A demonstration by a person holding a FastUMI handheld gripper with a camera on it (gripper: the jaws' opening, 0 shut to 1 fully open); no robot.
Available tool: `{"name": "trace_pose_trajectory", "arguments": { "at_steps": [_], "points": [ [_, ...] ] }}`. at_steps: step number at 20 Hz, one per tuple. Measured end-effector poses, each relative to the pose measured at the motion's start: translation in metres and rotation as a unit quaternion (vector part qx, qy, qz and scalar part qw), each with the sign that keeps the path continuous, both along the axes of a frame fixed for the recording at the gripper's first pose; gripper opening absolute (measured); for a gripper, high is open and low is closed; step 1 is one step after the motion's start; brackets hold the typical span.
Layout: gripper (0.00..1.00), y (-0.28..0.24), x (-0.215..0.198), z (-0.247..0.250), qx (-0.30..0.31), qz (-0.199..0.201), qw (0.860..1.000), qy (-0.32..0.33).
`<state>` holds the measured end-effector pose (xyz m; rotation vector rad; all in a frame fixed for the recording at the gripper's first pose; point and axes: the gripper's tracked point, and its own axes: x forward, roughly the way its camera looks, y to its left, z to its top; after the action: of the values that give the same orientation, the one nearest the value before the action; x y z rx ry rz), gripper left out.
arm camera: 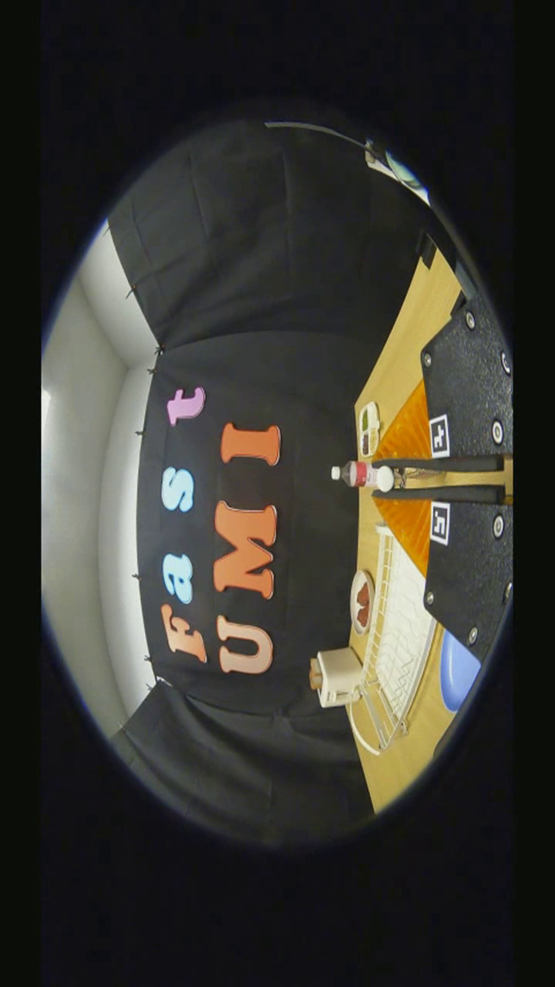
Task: Take the plate from the dish rack, then take the spoon from the basket and place it into the plate.
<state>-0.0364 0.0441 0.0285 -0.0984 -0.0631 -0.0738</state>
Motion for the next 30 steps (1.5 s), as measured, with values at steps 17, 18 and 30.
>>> {"name": "trace_pose_trajectory", "arguments": {
  "at_steps": [17, 18, 30],
  "points": [
    [0.07, 0.123, -0.065, -0.050, 0.008, 0.148, 0.988, 0.048],
    [0.06, 0.128, -0.066, -0.057, 0.009, 0.156, 0.986, 0.055],
    [0.07, 0.154, -0.063, -0.126, 0.016, 0.196, 0.972, 0.126]
  ]
}}
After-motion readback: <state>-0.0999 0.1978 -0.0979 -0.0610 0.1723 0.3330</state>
